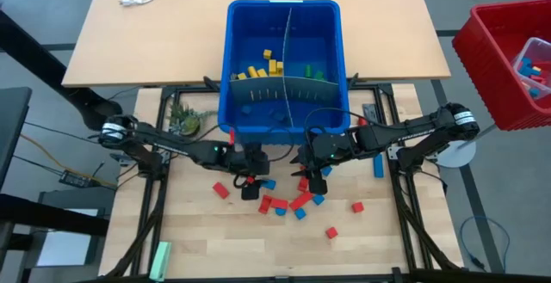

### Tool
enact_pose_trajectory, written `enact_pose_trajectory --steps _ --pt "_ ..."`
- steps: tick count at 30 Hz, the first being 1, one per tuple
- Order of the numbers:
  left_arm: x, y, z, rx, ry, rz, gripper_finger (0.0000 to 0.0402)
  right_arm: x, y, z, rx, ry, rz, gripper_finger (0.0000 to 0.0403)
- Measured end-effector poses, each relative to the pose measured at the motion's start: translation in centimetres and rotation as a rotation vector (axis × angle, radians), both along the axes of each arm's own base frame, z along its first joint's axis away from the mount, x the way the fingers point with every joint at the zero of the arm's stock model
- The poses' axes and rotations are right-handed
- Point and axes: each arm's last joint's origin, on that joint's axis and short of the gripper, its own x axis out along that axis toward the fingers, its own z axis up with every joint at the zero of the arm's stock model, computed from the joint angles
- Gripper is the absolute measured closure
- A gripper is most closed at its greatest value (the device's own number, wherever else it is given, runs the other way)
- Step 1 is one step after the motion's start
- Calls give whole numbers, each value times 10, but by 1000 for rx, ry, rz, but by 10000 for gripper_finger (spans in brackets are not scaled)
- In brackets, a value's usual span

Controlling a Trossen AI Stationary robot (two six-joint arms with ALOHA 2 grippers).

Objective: Sort blocks
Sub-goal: Put the blue block with the other blue blocks into the blue bin

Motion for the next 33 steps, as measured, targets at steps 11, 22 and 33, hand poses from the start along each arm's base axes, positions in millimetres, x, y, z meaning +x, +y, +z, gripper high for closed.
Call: enact_pose_trajectory --steps 11,22,33 --pt "12 -4 -68 0 33 -84 168 0 0 0 6 3 -6 241" --pt "24 -4 -97 -27 33 -64 178 0 0 0 13 2 -10 241" --pt "33 -5 -75 -48 78 -31 264 0 0 0 13 5 -12 241"
